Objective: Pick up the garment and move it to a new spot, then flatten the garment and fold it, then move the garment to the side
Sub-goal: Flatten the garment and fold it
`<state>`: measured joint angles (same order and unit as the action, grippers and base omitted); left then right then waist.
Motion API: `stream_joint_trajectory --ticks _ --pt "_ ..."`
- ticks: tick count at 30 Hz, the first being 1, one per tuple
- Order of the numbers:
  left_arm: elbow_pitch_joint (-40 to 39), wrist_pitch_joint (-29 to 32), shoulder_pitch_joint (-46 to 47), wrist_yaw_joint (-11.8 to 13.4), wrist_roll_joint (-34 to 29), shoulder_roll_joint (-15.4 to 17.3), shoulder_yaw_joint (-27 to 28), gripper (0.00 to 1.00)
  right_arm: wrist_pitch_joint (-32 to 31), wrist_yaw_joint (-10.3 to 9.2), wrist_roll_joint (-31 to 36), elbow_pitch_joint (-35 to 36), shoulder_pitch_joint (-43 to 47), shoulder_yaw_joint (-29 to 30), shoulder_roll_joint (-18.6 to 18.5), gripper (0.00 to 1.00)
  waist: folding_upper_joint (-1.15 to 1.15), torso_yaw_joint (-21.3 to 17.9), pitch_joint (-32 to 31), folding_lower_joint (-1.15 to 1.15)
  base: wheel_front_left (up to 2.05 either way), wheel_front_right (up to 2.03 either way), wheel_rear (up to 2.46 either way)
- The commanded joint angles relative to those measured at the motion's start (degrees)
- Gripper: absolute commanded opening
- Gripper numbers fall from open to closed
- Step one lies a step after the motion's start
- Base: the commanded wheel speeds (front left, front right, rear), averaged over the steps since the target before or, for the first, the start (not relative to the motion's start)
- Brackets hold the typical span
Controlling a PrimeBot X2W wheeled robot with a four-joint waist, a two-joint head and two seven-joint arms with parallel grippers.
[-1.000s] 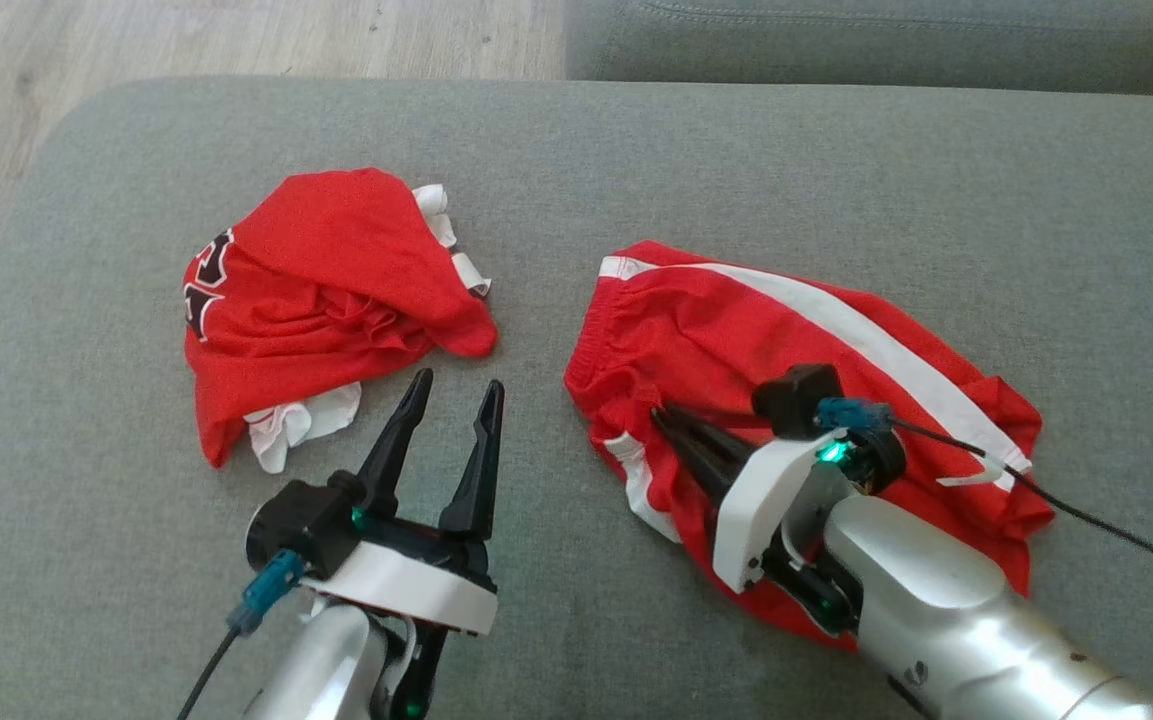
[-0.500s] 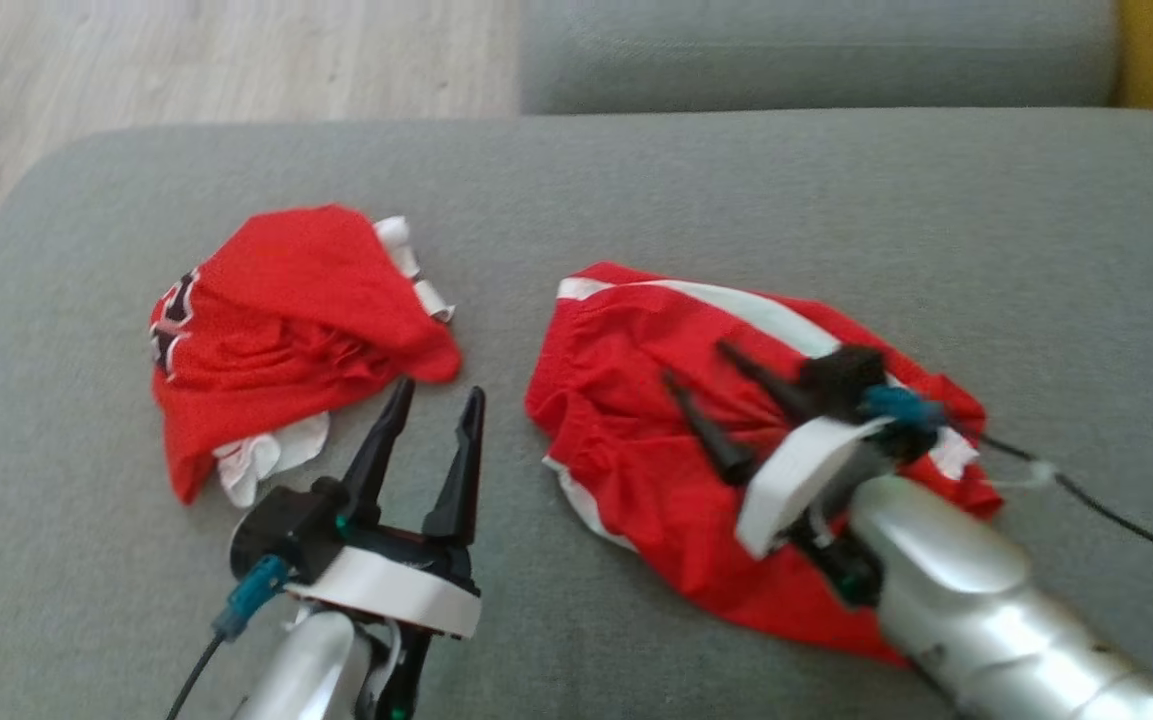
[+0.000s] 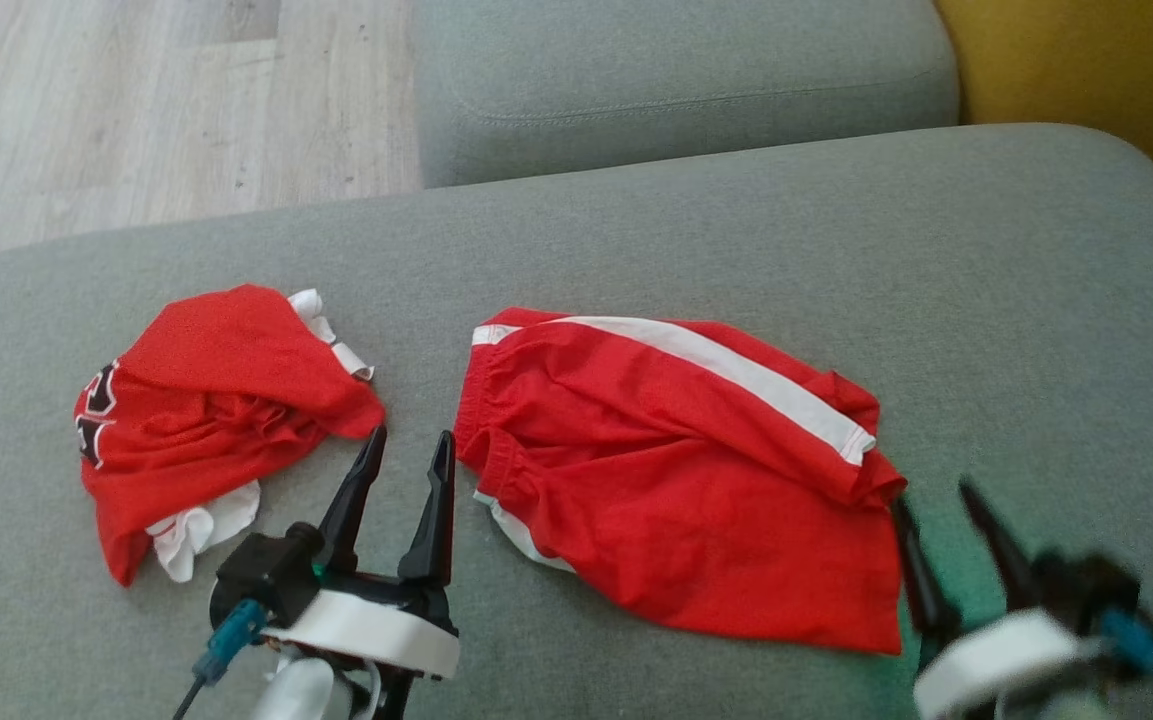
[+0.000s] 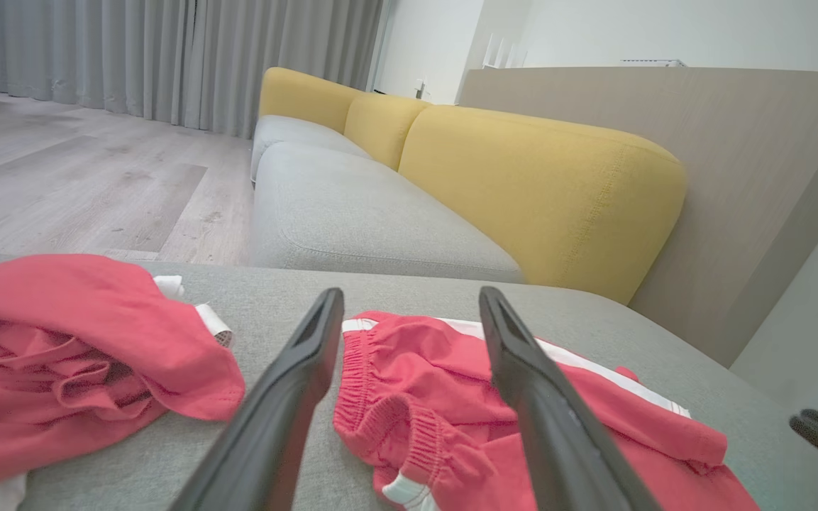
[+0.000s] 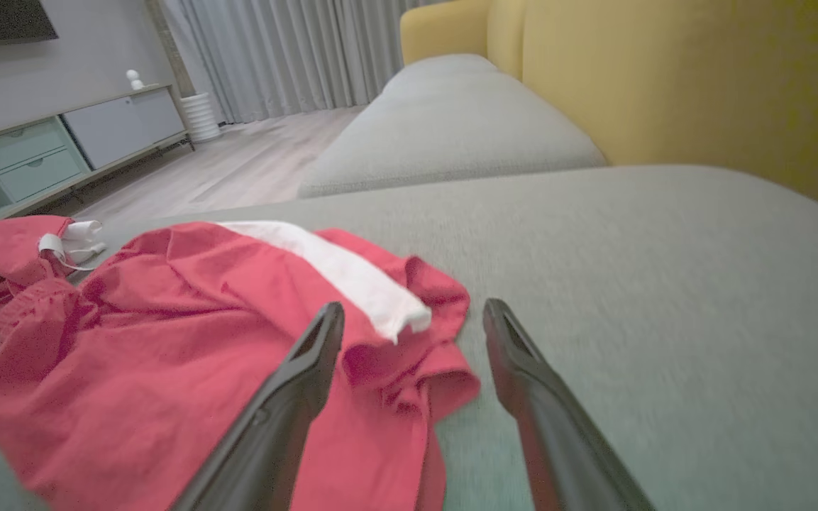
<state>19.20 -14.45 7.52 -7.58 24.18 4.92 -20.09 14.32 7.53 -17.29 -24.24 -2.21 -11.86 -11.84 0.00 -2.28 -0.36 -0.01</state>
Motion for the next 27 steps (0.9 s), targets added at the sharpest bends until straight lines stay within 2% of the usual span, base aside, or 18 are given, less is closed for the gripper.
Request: stream_joint_trajectory --ticks 1,5,9,16,27 --pt "-1.87 -0.55 1.15 0.1 -0.46 0.34 2.3 1.0 0.55 -0.04 1.62 3.63 0.6 0.3 1.11 1.0 0.0 -0.24 -0.06 0.01 0.0 0.0 0.0" --pt "-0.82 -0.55 1.25 0.1 -0.5 0.67 1.23 1.0 -0.86 -0.04 5.33 8.56 5.41 3.98 4.45 1.0 0.0 -0.62 0.29 0.01 0.0 0.0 0.0" --pt "2.3 0.45 2.67 0.1 -2.58 2.73 -1.01 1.0 -2.63 -0.04 6.88 12.19 6.67 5.4 6.11 1.0 0.0 -0.99 1.02 0.01 0.0 0.0 0.0" --pt "8.27 5.43 7.7 0.17 -8.29 6.01 -5.95 1.0 -4.24 -0.04 7.49 15.59 6.68 6.36 7.03 1.0 0.0 -1.82 3.08 0.01 0.0 0.0 0.0" --pt "13.91 8.81 13.03 0.1 -7.96 7.65 -11.24 1.0 -4.76 -0.04 7.94 16.68 6.31 6.46 7.47 1.0 0.0 -3.27 5.27 0.01 0.0 0.0 0.0"
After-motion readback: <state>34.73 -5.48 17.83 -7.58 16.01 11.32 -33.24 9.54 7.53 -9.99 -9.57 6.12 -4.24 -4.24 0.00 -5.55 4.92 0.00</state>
